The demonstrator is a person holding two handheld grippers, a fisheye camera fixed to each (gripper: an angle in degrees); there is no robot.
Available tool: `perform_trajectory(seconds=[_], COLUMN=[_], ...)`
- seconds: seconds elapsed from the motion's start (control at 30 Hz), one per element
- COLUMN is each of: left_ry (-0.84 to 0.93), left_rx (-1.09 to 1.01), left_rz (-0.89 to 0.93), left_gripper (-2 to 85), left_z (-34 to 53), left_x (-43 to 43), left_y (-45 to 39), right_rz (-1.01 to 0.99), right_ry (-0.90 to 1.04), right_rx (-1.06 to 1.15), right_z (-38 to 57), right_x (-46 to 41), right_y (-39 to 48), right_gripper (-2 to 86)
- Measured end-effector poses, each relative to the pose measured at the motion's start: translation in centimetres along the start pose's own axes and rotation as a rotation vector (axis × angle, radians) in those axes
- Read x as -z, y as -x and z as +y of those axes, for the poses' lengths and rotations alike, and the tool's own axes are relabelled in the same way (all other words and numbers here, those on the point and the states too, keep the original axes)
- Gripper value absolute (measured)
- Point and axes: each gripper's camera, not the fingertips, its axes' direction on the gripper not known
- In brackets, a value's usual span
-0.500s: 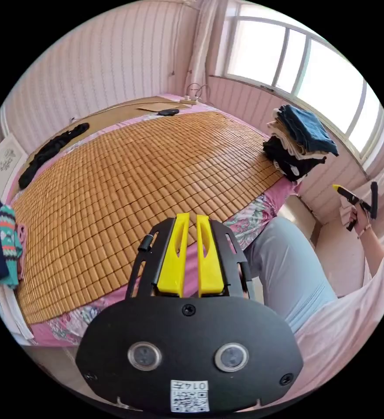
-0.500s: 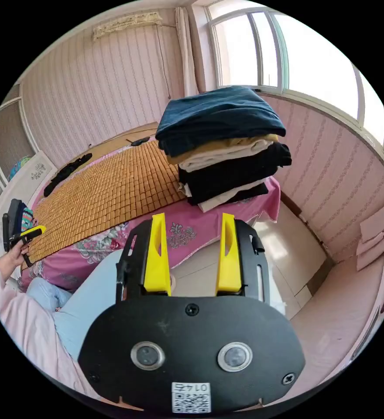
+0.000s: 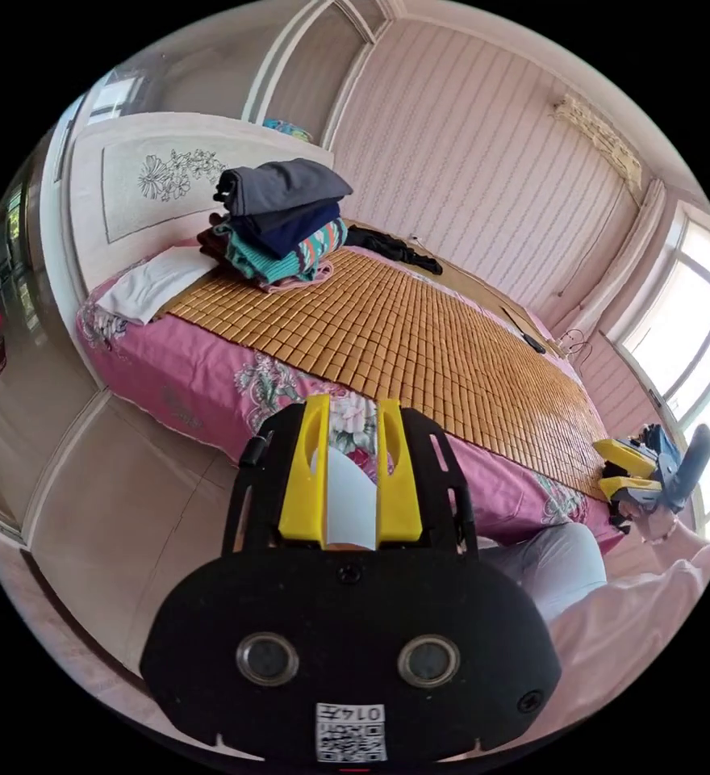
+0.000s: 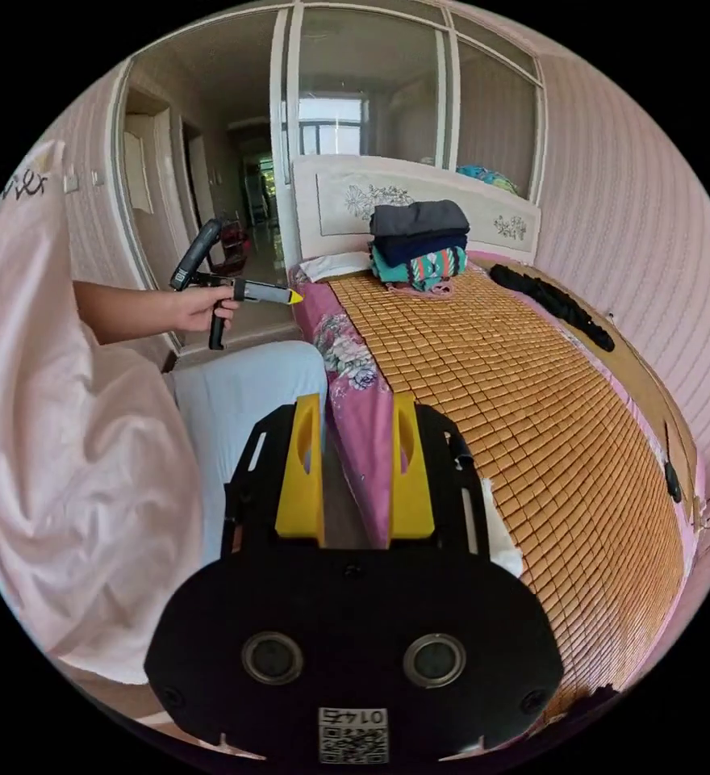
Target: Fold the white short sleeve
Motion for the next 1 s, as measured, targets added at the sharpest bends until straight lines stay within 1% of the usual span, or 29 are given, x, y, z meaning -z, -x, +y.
perform_trajectory(seconds=[0.13, 0.17, 0.23, 0.27, 0.33, 0.37, 0.5, 0.63, 0.77, 0.83, 0.9, 0.97, 1.0], left_ry=[-0.024, -0.025, -0.045, -0.053, -0.095, -0.105, -0.178, -0.230, -0.261, -0.284, -0.264, -0.195, -0.148], left_rx=[0.125, 0.145, 0.230, 0.251, 0.323, 0.337, 0.472, 0.566, 0.586, 0.546, 0.551, 0.585, 0.612], left_rz=[-0.084, -0.092, -0.104, -0.108, -0.140, -0.151, -0.185, -0.193, -0.174, -0.164, -0.137, -0.096, -0.071], left_gripper=[8.7, 8.7, 8.5, 8.3, 7.7, 7.6, 6.8, 5.2, 4.4, 5.1, 8.0, 10.2, 9.9], left_z=[-0.5, -0.7, -1.7, -2.0, -3.7, -4.3, -8.6, -14.0, -19.1, -22.5, -24.8, -26.7, -27.6], left_x=[2.1, 2.3, 3.2, 3.5, 4.5, 4.8, 6.4, 7.5, 7.8, 7.2, 6.1, 4.5, 3.6], left_y=[7.4, 8.6, 13.4, 14.6, 19.4, 20.6, 29.8, 38.8, 44.8, 47.4, 49.2, 51.0, 52.0], right_rz=[-0.089, -0.094, -0.101, -0.102, -0.125, -0.134, -0.160, -0.222, -0.313, -0.366, -0.381, -0.335, -0.264], right_ry=[0.121, 0.132, 0.169, 0.175, 0.195, 0.202, 0.233, 0.237, 0.297, 0.356, 0.368, 0.389, 0.434], right_rx=[0.304, 0.342, 0.464, 0.485, 0.534, 0.544, 0.592, 0.564, 0.510, 0.444, 0.435, 0.479, 0.521], right_z=[-4.2, -4.7, -6.8, -7.4, -10.3, -11.1, -17.3, -23.7, -27.6, -28.8, -28.9, -28.6, -28.2], right_x=[-11.0, -12.4, -17.9, -19.3, -24.8, -26.2, -36.1, -45.9, -54.9, -60.1, -62.8, -65.0, -66.5], right_y=[5.0, 5.5, 6.6, 6.7, 6.6, 6.5, 6.4, 7.1, 7.6, 7.2, 6.6, 6.0, 5.5], right_gripper=[14.3, 14.3, 14.3, 14.3, 14.1, 14.0, 13.4, 13.3, 12.9, 12.4, 12.2, 12.2, 12.5])
